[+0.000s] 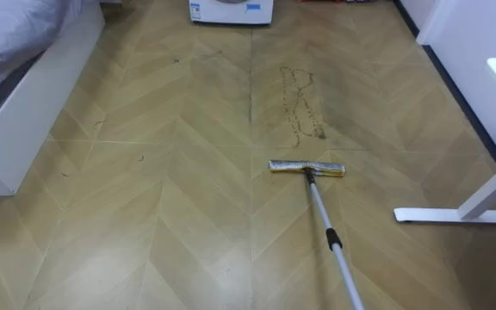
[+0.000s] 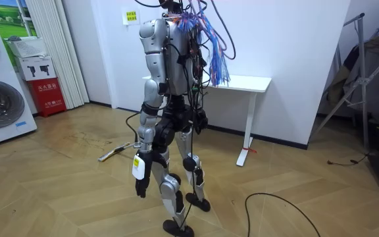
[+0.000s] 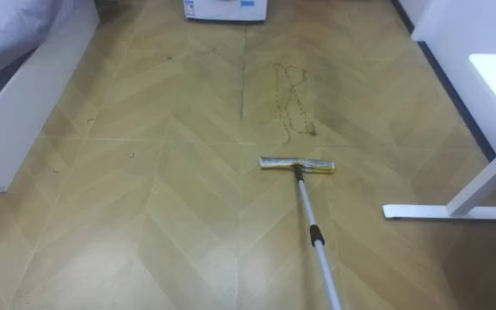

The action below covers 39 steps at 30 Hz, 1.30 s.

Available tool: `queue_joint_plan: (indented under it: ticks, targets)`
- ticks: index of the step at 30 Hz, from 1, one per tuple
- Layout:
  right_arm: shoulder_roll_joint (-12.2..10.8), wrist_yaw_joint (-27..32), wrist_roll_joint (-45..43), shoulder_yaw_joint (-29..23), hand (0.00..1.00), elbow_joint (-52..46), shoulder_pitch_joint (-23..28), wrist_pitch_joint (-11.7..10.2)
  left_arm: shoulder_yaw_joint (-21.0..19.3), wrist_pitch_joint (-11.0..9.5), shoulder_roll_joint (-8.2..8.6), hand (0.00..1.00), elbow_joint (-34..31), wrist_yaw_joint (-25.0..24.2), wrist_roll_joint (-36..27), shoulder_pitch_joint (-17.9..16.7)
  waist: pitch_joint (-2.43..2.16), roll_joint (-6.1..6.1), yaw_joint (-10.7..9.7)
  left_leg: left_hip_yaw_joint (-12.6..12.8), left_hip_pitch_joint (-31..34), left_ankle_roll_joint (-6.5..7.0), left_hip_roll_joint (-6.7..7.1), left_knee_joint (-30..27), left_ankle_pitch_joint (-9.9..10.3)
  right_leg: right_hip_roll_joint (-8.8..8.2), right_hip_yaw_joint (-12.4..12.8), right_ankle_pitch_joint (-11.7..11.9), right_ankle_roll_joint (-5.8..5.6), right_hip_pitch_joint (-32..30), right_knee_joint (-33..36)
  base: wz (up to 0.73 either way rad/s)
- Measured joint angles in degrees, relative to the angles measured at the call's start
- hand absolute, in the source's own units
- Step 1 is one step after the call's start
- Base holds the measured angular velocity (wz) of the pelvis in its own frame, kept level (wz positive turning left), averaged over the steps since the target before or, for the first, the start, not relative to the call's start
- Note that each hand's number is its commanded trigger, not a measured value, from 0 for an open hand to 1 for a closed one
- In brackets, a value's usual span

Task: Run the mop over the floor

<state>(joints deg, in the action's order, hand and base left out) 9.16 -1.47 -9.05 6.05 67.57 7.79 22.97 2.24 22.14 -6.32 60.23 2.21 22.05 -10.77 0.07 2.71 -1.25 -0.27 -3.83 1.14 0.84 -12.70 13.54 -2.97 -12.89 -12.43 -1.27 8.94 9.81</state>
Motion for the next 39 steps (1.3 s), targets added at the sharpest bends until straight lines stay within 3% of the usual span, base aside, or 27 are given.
queue_joint_plan:
  ticks: [13,21,29,37,39]
  targets:
    - [0.0,-0.1,0.0,-0.1,1.0,-0.7,0.2,0.2,0.3,0.0,0.04,0.0,0.0,0.1,0.0,-0.1,0.02,0.0,0.0,0.0,0.1,0.0,0.0,0.1,0.0,0.01,0.1,0.0,0.0,-0.2,0.0,0.0]
    - [-0.1,0.1,0.2,-0.1,1.0,-0.6,0.7,0.3,0.3,0.0,0.14,0.0,-0.1,1.3,0.0,-0.1,-0.3,-0.57,-0.1,-0.1,0.1,0.0,-0.02,-0.1,0.0,-0.02,-0.3,0.0,0.0,0.0,0.0,0.0]
    - [-0.3,0.2,1.6,-0.1,1.0,-0.8,1.6,0.0,1.2,-0.1,0.04,0.0,-0.1,0.7,-0.1,-1.0,-0.14,-0.76,-0.4,-0.4,0.6,-0.01,-0.09,-0.1,0.0,-0.13,-1.3,0.0,0.0,-0.4,0.1,0.01]
    - [-0.4,0.0,2.4,-0.6,1.0,0.9,-0.3,-2.3,1.2,-3.1,0.02,0.0,1.1,-0.3,-0.2,0.6,-0.32,-0.84,-0.9,-0.9,7.7,0.08,-0.02,-3.7,0.0,-0.44,-1.6,0.0,0.01,-6.8,2.6,0.05]
    - [-0.3,0.0,3.7,-0.6,1.0,2.4,-0.5,-2.5,1.2,-4.2,0.07,0.0,3.1,-0.6,-0.6,2.4,-0.33,-1.44,-0.9,-1.0,10.5,0.37,-0.06,-5.9,0.2,-0.71,-1.6,-0.4,0.05,-9.6,5.5,0.19]
